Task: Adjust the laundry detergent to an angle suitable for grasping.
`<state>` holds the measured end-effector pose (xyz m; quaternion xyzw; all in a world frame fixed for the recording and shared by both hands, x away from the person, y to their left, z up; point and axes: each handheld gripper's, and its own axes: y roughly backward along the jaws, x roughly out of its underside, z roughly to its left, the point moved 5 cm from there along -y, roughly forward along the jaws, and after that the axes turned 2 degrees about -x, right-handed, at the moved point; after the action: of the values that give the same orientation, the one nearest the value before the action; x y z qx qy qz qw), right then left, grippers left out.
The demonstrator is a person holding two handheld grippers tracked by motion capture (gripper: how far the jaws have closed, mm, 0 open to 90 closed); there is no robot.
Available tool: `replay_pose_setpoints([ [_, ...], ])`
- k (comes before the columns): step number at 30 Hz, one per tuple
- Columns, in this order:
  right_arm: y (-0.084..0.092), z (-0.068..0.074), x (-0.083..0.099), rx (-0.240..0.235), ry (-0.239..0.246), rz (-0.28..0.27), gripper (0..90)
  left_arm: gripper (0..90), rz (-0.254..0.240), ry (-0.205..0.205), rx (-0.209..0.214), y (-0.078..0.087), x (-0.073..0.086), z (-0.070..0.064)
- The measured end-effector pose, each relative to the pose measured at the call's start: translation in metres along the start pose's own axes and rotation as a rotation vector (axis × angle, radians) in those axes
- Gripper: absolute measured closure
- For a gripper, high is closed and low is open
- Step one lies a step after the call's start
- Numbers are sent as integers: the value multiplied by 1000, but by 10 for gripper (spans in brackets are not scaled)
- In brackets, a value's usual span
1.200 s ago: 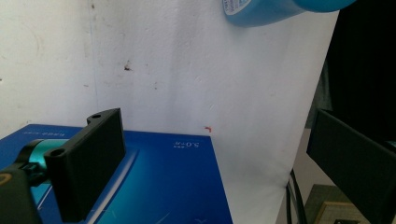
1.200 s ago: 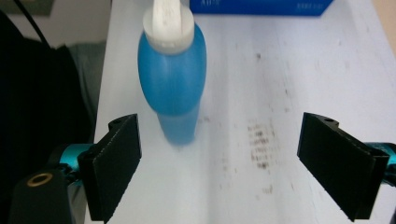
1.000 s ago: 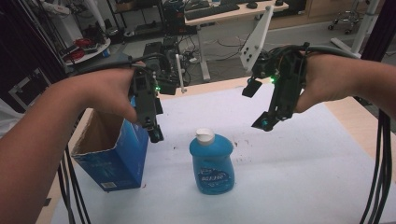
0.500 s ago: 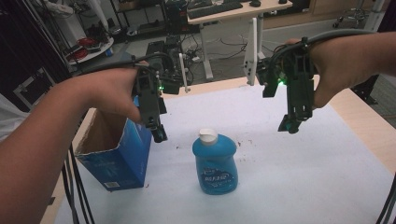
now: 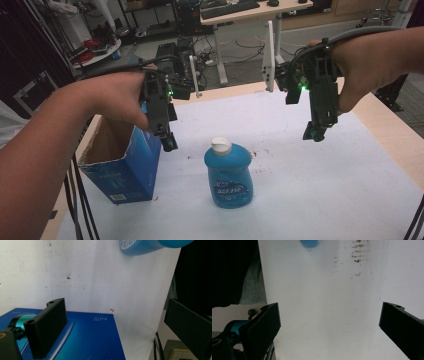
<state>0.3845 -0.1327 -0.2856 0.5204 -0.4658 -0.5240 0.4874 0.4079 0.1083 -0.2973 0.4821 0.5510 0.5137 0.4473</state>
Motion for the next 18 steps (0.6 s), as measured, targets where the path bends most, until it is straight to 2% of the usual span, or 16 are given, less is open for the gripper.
replay_pose_setpoints([
  [12, 3, -3, 2, -12, 1, -13, 28, 44, -3, 15, -16, 11, 2, 0],
  [18, 4, -5, 1, -3, -17, -19, 28, 44, -1, 11, -21, 13, 3, 2],
])
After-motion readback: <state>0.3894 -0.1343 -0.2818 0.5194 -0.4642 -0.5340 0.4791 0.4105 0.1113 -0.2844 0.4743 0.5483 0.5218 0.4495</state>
